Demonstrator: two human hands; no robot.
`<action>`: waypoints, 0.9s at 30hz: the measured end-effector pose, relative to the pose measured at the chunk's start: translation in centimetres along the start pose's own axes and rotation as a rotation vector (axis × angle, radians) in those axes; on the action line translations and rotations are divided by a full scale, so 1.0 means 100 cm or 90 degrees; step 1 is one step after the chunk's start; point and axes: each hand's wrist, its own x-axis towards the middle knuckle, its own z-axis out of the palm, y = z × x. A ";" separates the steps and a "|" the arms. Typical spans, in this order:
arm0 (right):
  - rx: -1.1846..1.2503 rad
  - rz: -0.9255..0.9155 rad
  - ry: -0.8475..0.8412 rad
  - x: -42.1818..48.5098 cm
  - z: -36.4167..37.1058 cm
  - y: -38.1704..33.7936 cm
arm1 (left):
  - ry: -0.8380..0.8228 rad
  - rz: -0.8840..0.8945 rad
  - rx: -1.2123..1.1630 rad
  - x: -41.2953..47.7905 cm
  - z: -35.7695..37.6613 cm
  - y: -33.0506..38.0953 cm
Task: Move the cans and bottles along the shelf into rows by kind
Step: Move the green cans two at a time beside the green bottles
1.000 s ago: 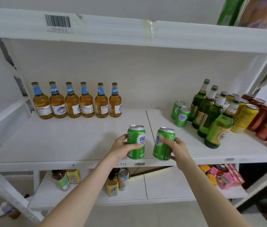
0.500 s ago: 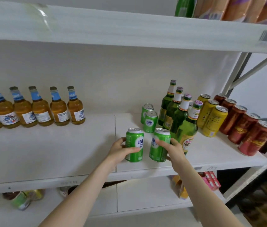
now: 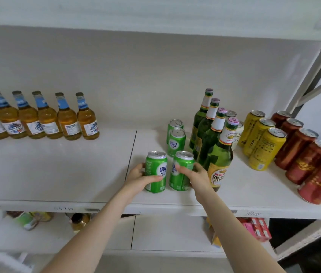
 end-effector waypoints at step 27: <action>-0.081 -0.142 0.010 0.085 0.014 0.015 | 0.001 0.080 -0.018 0.068 -0.007 -0.016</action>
